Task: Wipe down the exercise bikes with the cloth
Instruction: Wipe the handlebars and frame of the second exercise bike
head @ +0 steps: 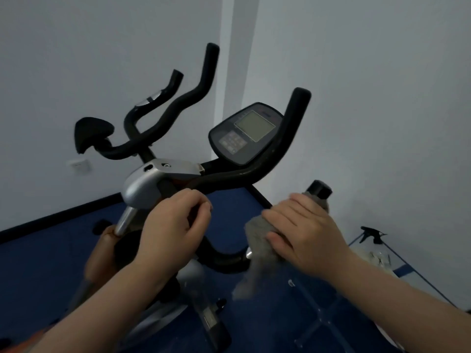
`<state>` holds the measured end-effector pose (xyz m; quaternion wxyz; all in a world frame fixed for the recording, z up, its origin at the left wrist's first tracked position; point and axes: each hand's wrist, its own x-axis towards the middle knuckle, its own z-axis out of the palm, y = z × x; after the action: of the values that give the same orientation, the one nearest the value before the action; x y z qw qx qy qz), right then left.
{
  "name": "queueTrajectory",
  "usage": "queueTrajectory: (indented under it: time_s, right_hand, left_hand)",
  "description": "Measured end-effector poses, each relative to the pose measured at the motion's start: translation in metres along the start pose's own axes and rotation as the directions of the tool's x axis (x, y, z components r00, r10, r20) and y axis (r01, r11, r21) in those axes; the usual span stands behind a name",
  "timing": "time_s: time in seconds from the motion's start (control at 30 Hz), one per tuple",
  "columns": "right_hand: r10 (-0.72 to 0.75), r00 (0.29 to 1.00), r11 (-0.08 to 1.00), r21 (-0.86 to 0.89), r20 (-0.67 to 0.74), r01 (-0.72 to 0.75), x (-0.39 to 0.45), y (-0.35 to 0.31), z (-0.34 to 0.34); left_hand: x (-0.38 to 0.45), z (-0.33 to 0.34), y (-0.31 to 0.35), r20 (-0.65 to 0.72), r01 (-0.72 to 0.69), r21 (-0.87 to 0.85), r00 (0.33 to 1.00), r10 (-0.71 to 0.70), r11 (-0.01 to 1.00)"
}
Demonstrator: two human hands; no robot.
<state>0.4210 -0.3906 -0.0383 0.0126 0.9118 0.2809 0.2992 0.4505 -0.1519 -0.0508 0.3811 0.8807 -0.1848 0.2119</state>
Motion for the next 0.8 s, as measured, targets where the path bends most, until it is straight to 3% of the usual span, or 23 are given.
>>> queueTrajectory:
  time_s: [0.1, 0.23, 0.3, 0.43, 0.57, 0.67, 0.8]
  right_hand:
    - [0.268, 0.962, 0.963, -0.038, 0.059, -0.266, 0.006, -0.041, 0.006]
    - [0.329, 0.903, 0.943, -0.143, 0.275, -0.3, 0.047, -0.115, 0.029]
    - [0.371, 0.885, 0.928, -0.14, 0.28, -0.345, 0.049, -0.117, 0.028]
    - [0.333, 0.859, 0.942, -0.106, 0.389, -0.318, 0.019, -0.107, 0.009]
    - [0.37, 0.82, 0.929, -0.18, 0.437, -0.324, 0.053, -0.113, 0.024]
    - [0.219, 0.791, 0.97, -0.043, 0.572, -0.238, 0.08, -0.108, 0.05]
    - [0.314, 0.822, 0.943, -0.056, 0.475, -0.328, 0.053, -0.11, 0.046]
  left_hand:
    - [-0.002, -0.001, 0.0, -0.139, 0.028, -0.073, 0.99, -0.038, 0.997]
    - [-0.007, -0.007, -0.012, -0.253, 0.078, 0.021, 0.965, -0.071, 0.997]
    - [-0.021, -0.012, -0.028, -0.25, 0.124, 0.15, 0.965, -0.083, 0.981]
    - [-0.041, -0.019, -0.049, -0.251, 0.263, 0.135, 0.942, -0.224, 0.955]
    - [-0.04, -0.017, -0.051, -0.254, 0.233, 0.123, 0.947, -0.196, 0.965]
    - [-0.041, -0.018, -0.05, -0.255, 0.23, 0.094, 0.946, -0.2, 0.969]
    - [-0.04, -0.019, -0.051, -0.24, 0.193, 0.068, 0.955, -0.172, 0.979]
